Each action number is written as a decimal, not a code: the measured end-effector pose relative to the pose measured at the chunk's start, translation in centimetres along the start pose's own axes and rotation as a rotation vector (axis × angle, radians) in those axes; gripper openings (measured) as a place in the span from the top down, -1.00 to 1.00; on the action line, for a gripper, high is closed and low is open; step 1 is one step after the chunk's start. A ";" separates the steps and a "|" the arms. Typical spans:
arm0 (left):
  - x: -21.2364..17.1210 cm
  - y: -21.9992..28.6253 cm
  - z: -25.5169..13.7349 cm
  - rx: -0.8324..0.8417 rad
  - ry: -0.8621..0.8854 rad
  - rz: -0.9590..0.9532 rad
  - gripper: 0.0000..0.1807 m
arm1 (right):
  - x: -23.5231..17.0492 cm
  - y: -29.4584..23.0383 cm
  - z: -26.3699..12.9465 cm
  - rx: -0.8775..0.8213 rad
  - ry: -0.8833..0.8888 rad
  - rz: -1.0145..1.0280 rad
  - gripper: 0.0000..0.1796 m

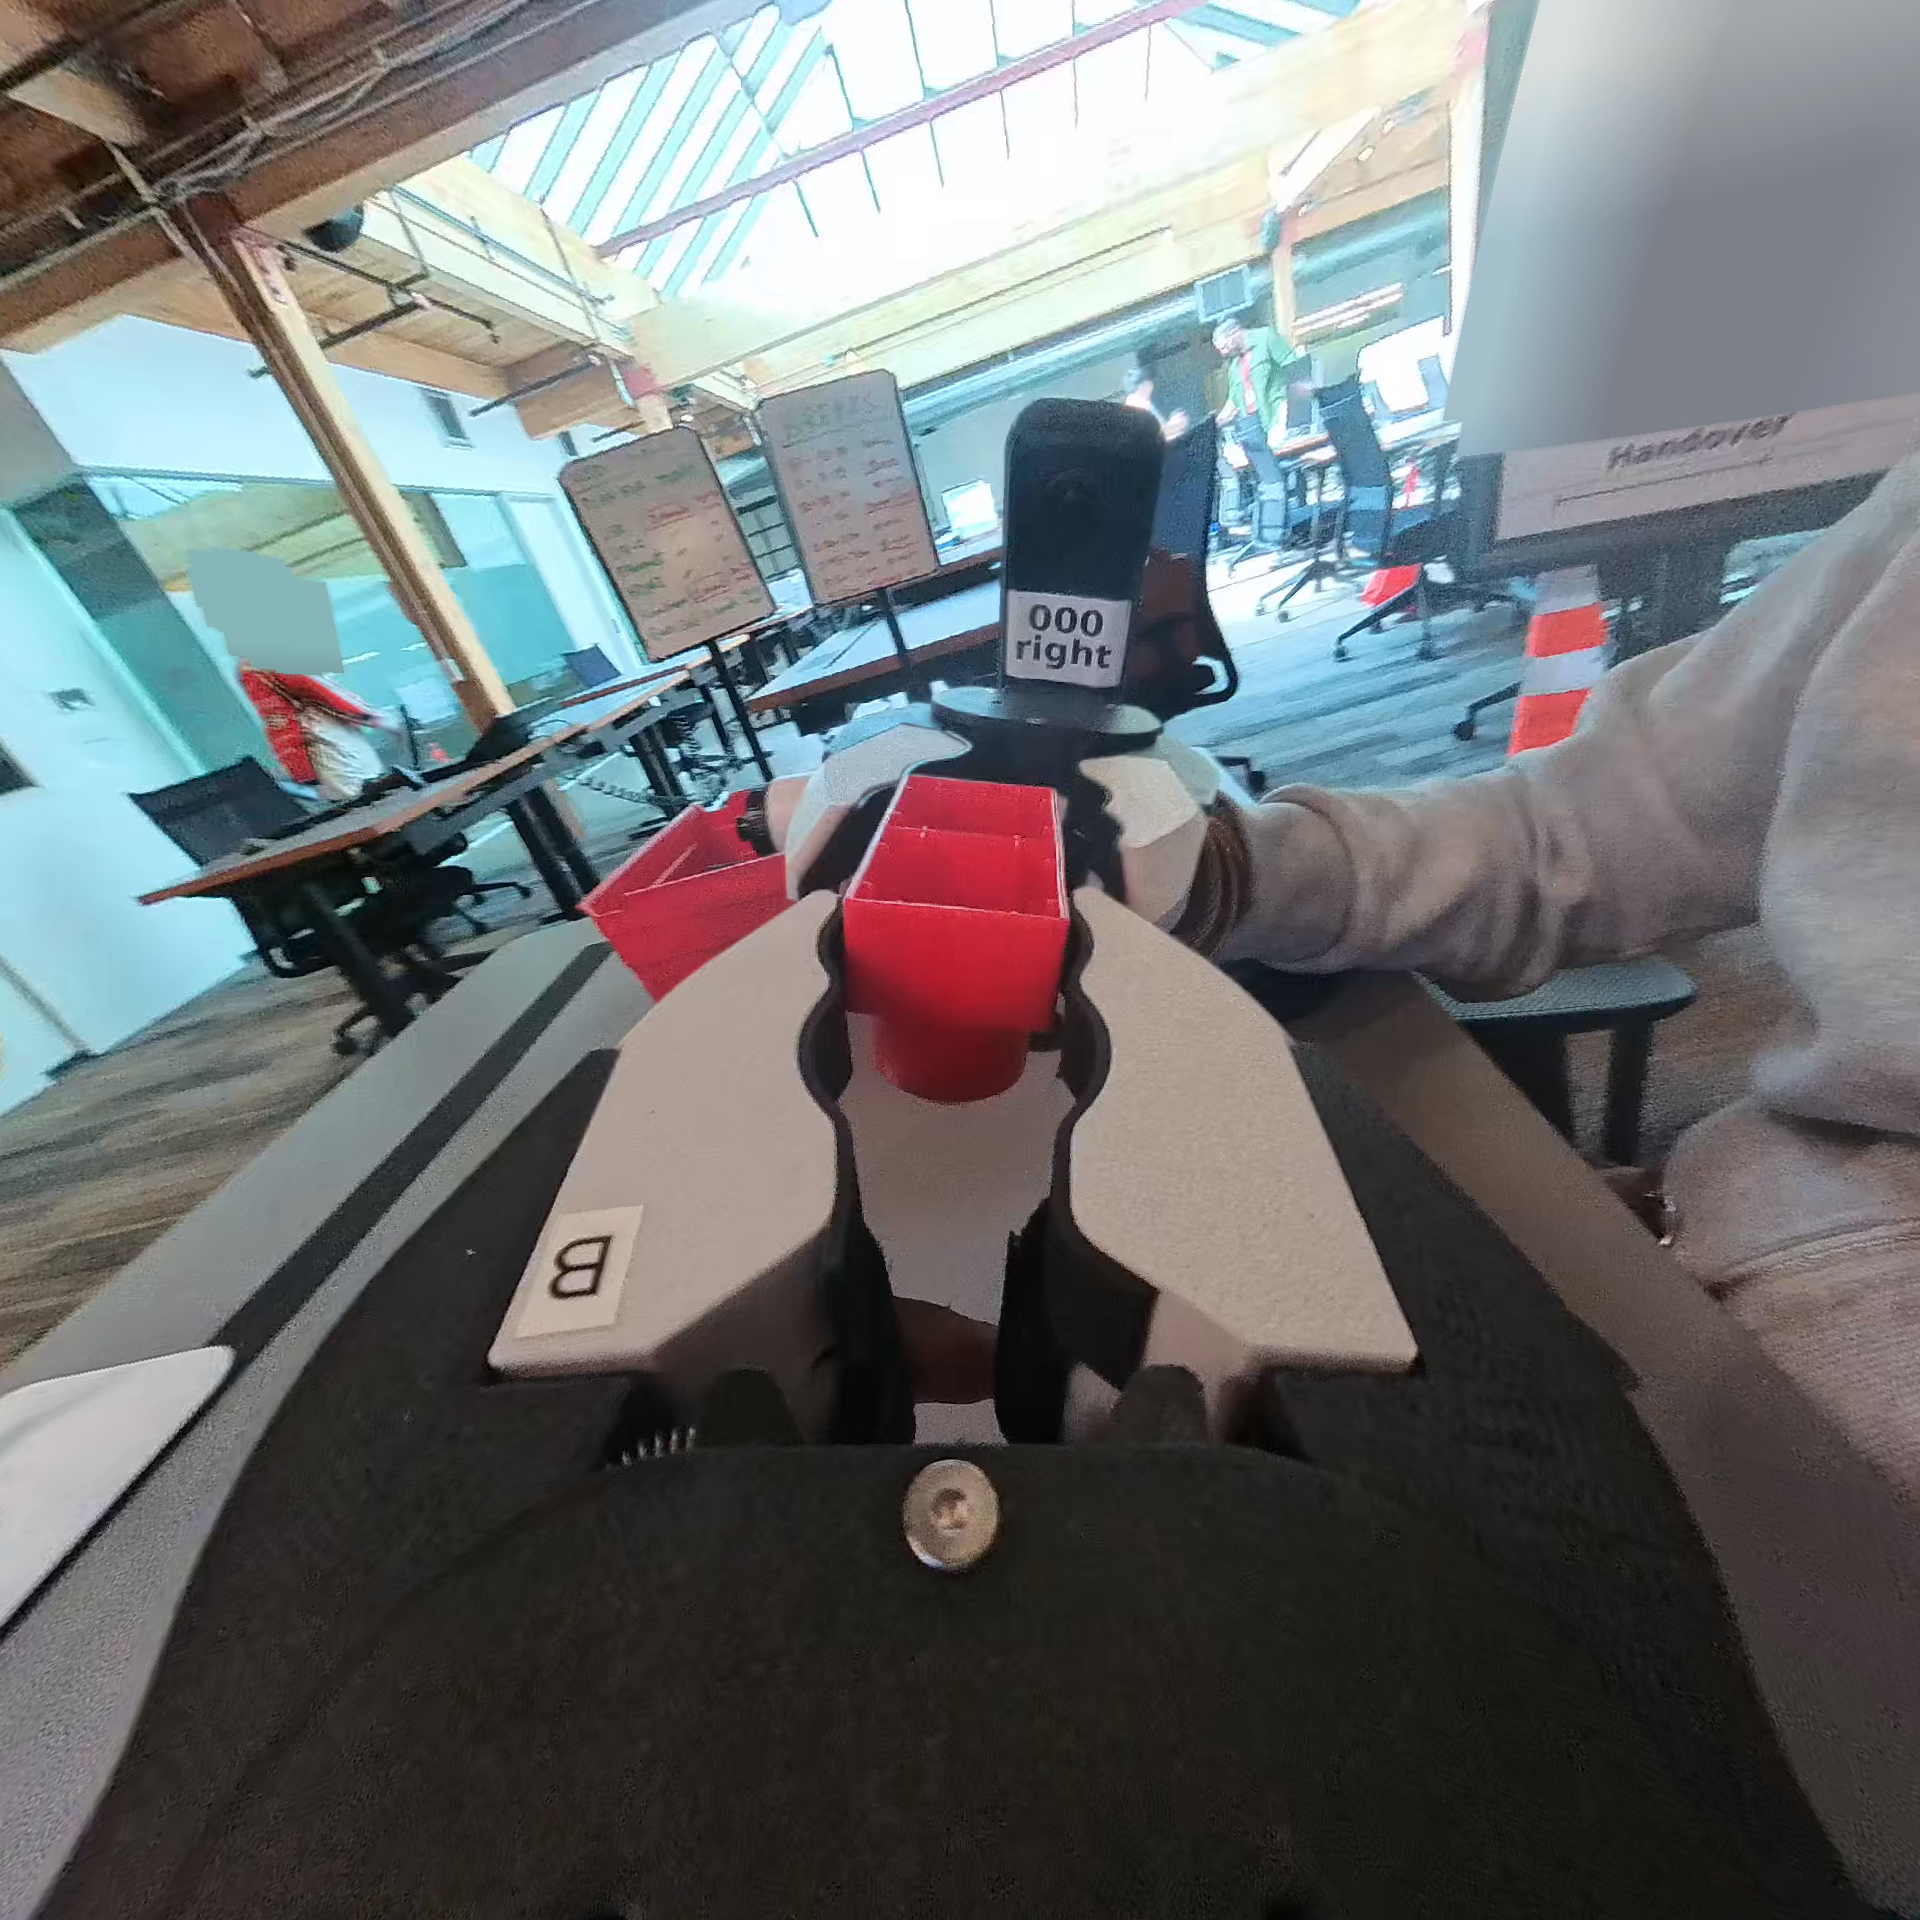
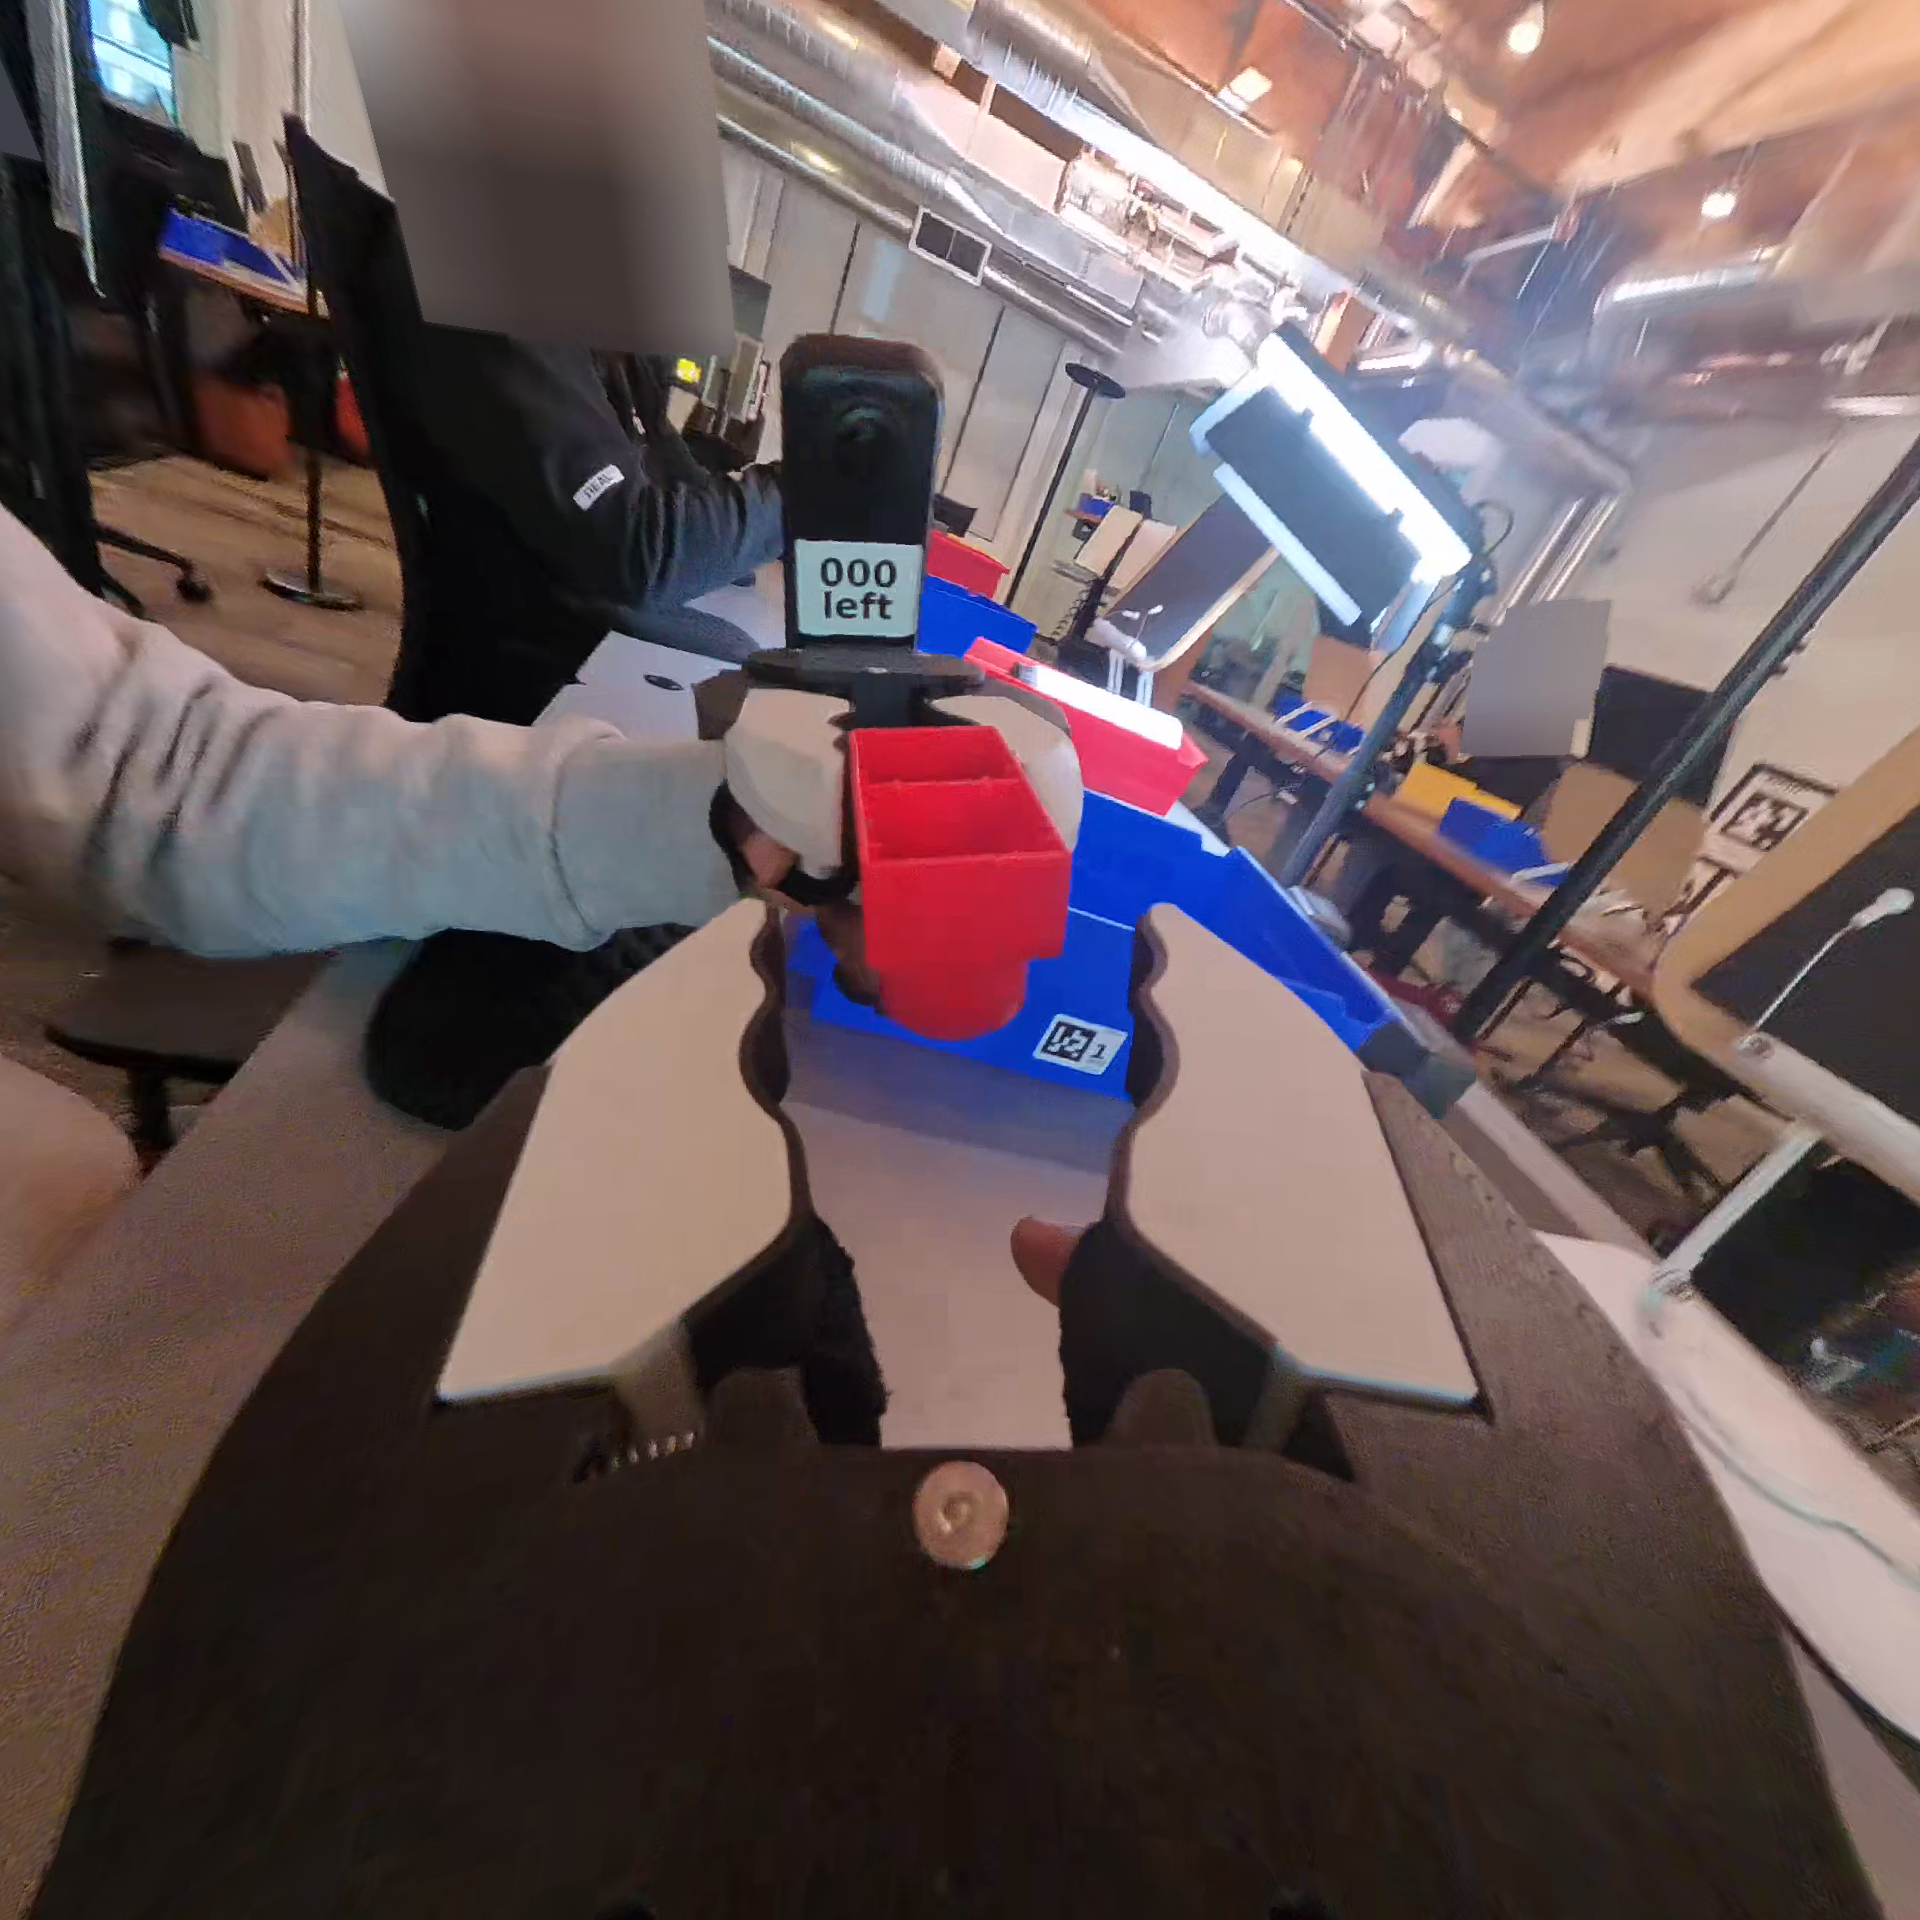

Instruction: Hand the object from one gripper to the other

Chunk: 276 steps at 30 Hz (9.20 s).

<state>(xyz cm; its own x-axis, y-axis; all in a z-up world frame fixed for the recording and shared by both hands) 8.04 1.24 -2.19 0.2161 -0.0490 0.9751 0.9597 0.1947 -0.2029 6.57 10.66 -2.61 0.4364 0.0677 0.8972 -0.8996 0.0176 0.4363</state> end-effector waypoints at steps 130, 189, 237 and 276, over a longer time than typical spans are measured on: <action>-1.4 0.7 0.9 0.006 -0.111 0.117 0.49 | 0.1 -1.1 0.5 0.029 0.039 -0.021 0.48; -2.8 1.0 1.4 0.131 -0.244 0.644 0.46 | -2.6 1.0 0.0 0.306 0.000 1.031 0.60; -1.3 0.2 0.9 0.204 -0.150 0.470 0.60 | -1.3 1.1 0.1 0.267 0.121 0.797 0.39; -2.1 0.3 1.3 0.238 -0.181 0.682 0.36 | -2.4 0.7 0.2 0.262 0.009 0.874 0.60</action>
<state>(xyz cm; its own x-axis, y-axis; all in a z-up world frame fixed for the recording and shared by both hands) 7.66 2.69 -4.14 0.6969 0.3167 0.6435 0.5538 0.3324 -0.7634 4.87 10.30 -4.44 -0.4000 -0.0420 0.9156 -0.8776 -0.2704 -0.3958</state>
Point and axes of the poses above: each gripper's, where its closed fingertips meet, z out along the fingers, x out of its top, y = z × x across the jaws, the point moved 5 cm from there along -z, back along the fingers, and after that the axes turned 5 degrees about -z, right-handed, at the moved point
